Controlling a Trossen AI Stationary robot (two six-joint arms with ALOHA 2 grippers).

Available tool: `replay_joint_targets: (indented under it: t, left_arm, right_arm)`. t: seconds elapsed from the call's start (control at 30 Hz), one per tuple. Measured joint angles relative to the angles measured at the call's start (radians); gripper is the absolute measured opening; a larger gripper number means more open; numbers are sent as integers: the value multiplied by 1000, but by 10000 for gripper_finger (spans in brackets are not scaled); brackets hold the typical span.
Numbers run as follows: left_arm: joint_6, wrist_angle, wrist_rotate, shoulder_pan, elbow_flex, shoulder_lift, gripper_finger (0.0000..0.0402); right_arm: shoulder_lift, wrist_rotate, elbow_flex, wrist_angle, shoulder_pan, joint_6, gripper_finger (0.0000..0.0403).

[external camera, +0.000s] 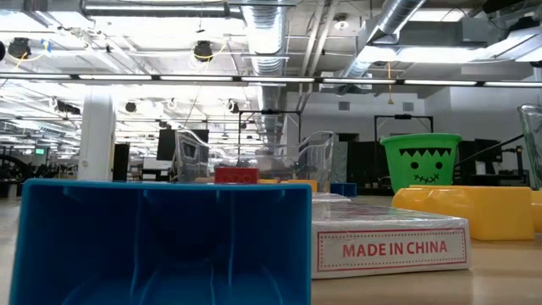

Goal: Pick & Place Toys
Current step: Put the orange playing card box into the blue bin, then put the blue game piece into the top transparent bin

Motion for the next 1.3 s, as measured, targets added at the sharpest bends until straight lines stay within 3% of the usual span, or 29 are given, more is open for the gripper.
replay_joint_targets:
  t: [0.57, 0.8, 1.03, 1.2, 1.3]
  left_arm:
    - [-19, -7, 8, 0, 0, -3, 351]
    - [-18, -25, 57, 0, 0, -14, 341]
    - [-89, -17, 86, 23, 0, -113, 323]
    - [-222, 165, 81, 83, 0, -233, 310]
    - [-245, 344, 6, 122, 0, -299, 302]
  right_arm:
    - [0, -4, 0, 7, 0, 0, 384]
    - [0, -4, 0, 7, 0, 0, 384]
    - [0, -4, 0, 7, 0, 0, 384]
    - [0, -4, 0, 6, -1, 0, 384]
    - [0, -4, 0, 5, -1, 0, 384]
